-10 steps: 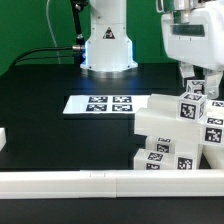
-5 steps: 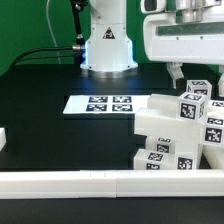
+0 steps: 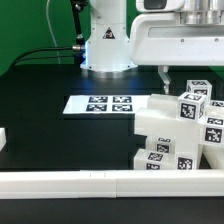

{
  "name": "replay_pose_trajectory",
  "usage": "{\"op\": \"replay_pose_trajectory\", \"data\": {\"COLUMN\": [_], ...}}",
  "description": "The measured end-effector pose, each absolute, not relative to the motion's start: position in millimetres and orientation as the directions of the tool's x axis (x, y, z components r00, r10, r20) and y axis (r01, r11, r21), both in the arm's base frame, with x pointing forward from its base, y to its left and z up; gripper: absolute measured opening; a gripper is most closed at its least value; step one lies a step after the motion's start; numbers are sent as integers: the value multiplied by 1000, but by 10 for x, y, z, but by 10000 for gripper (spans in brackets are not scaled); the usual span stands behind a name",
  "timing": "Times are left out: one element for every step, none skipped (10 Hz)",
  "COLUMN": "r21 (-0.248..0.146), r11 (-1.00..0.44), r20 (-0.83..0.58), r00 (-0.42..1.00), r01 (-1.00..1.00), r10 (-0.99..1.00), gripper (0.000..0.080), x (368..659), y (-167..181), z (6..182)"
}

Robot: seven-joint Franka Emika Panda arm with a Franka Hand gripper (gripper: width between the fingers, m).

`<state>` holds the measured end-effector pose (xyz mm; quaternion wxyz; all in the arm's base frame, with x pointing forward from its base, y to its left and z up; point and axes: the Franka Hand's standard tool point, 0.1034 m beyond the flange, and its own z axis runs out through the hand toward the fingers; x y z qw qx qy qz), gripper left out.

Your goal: Assemble chair

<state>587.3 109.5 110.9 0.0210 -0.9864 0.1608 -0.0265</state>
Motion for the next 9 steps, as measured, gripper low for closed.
{"op": "replay_pose_trajectory", "data": {"r21": [-51, -51, -53, -58, -62, -66, -70, -77, -85], "r11": [-942, -940, -924, -888, -854, -794, -752, -673, -610], "r20": [45, 44, 42, 36, 31, 25, 26, 19, 15], "r00": [941, 939, 924, 888, 854, 795, 752, 673, 611], "r01": [-333, -338, -378, -456, -517, -604, -656, -736, -788], "r10": [-335, -340, -380, -459, -519, -606, -659, -739, -792], "gripper": [524, 389, 279, 279, 279, 279, 279, 279, 279], "x": [5873, 5873, 5873, 5873, 5873, 5874, 5884, 5880, 5876], "y": [1094, 1094, 1095, 1097, 1100, 1098, 1072, 1071, 1071], "z": [1107, 1106, 1105, 1106, 1106, 1107, 1107, 1105, 1104]}}
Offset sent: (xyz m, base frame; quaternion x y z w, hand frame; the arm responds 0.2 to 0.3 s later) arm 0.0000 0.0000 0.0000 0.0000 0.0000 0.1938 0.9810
